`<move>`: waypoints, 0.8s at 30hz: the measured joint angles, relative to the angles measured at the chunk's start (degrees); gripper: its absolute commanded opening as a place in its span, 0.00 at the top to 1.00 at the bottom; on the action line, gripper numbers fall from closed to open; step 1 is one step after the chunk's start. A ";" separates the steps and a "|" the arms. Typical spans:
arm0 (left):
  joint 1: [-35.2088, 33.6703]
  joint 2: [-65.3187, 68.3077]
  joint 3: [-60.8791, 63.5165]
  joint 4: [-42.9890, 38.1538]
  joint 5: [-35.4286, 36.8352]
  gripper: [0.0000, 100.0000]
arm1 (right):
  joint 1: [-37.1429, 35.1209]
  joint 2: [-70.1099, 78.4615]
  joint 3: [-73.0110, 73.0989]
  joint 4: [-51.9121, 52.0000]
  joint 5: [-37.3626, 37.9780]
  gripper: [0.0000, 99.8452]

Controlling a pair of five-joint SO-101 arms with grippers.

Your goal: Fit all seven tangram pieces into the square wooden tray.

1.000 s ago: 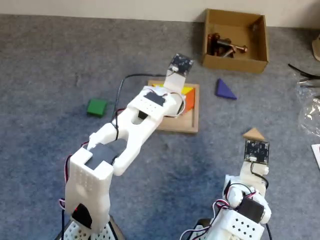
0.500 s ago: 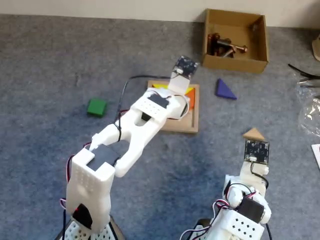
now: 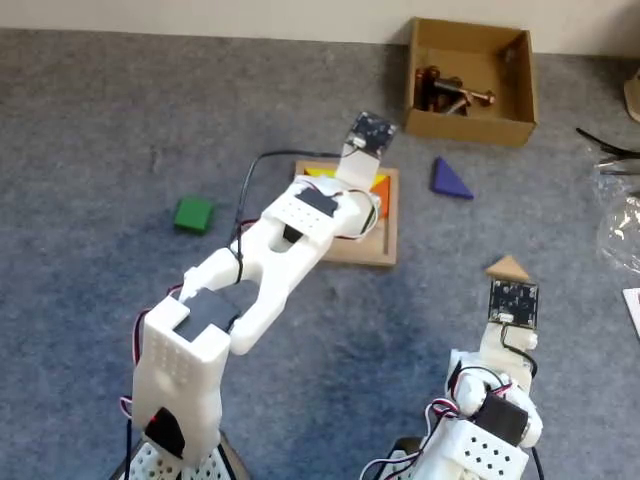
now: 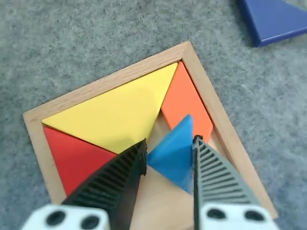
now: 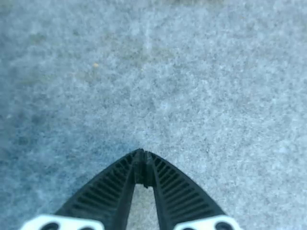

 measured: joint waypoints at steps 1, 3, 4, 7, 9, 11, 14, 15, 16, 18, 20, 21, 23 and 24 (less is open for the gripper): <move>0.00 0.00 0.00 0.00 0.00 0.84 | 0.00 0.00 0.00 0.00 0.00 0.99; 0.09 0.00 0.00 0.00 0.00 0.81 | 0.00 0.00 0.00 0.00 0.00 0.99; 0.09 0.00 0.00 0.00 0.00 0.79 | 0.00 0.00 0.00 0.00 0.00 0.99; -0.18 0.00 0.00 0.00 0.00 0.74 | 0.00 0.00 0.00 0.00 0.00 0.99; -0.18 0.00 0.00 0.00 0.00 0.74 | 0.00 0.00 0.00 0.00 0.00 0.99; -0.09 0.00 0.00 0.00 0.00 0.74 | 0.00 0.00 0.00 0.00 0.00 0.99; 0.00 0.00 0.00 0.00 0.00 0.74 | 0.00 0.00 0.00 0.00 0.00 0.99; -0.09 0.00 0.00 0.00 0.00 0.74 | 0.00 0.00 0.00 0.00 0.00 0.99; -0.26 0.00 0.00 0.00 0.00 0.74 | 0.00 0.00 0.00 0.00 0.00 0.99; -0.35 0.00 0.00 0.00 0.00 0.74 | 0.00 0.00 0.00 0.00 0.00 0.99; -0.35 0.00 0.00 0.00 0.00 0.74 | 0.00 0.00 0.00 0.00 0.00 0.99; -0.18 0.00 0.00 0.00 0.00 0.74 | 0.00 0.00 0.00 0.00 0.00 0.99; -0.18 -0.62 0.00 0.00 0.00 0.74 | 0.00 0.00 0.00 0.00 0.00 0.99; -0.18 -1.41 0.00 0.09 -0.09 0.75 | 0.00 0.00 0.00 0.00 0.00 0.99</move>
